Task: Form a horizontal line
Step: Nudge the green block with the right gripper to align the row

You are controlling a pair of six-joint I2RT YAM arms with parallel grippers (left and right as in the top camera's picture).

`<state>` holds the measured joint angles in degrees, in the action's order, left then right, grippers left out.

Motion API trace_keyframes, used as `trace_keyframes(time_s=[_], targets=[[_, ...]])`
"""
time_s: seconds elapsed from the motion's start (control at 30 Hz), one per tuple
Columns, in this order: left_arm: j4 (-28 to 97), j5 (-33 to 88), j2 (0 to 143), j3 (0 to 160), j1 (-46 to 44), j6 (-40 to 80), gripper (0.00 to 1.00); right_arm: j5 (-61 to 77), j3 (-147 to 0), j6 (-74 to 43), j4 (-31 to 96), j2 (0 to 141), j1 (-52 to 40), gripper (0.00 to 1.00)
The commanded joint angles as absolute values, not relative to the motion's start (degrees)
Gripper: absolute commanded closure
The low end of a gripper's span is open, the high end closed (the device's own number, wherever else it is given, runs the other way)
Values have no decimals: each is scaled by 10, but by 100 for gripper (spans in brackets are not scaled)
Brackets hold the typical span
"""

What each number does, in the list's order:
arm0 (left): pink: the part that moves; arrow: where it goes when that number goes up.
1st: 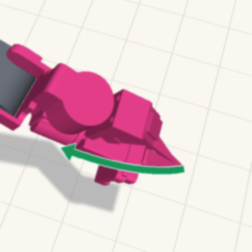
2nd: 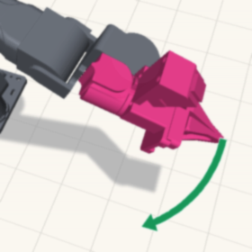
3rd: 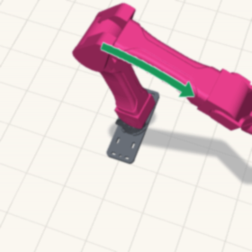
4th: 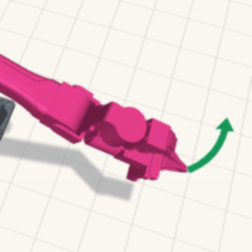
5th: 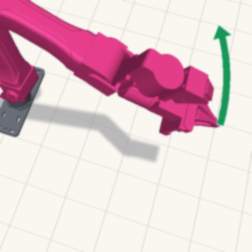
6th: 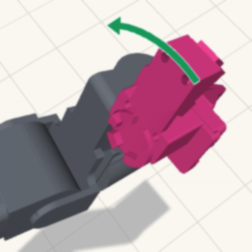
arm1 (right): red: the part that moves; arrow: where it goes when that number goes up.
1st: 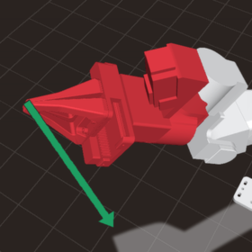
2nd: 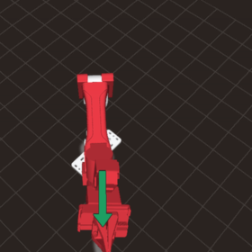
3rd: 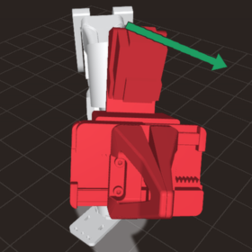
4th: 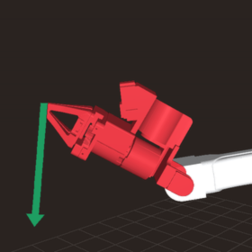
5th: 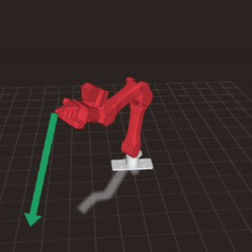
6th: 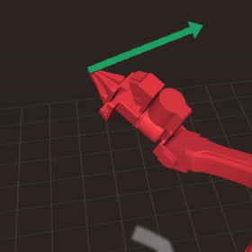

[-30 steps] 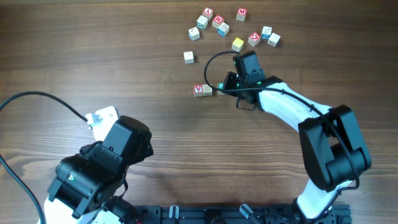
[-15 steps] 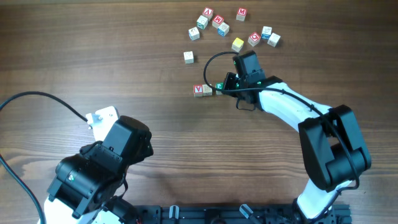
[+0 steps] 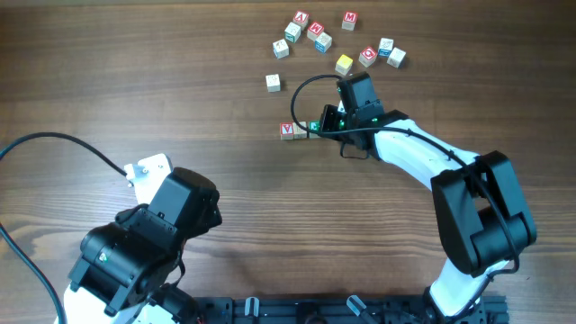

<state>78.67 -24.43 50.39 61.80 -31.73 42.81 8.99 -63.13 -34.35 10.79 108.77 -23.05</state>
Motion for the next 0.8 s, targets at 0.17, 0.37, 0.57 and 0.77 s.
trace_keyframes(time_s=[0.17, 0.37, 0.57, 0.77], targets=[[787, -254, 503, 617, -316, 440, 0, 105, -630, -329, 105, 1101, -230, 95], [787, -254, 503, 617, -316, 440, 0, 135, -630, -303, 95, 1101, -230, 95], [787, -254, 503, 617, -316, 440, 0, 54, -630, -381, 102, 1101, -230, 95], [787, -254, 503, 617, -316, 440, 0, 1, -630, -434, 117, 1101, -230, 95]])
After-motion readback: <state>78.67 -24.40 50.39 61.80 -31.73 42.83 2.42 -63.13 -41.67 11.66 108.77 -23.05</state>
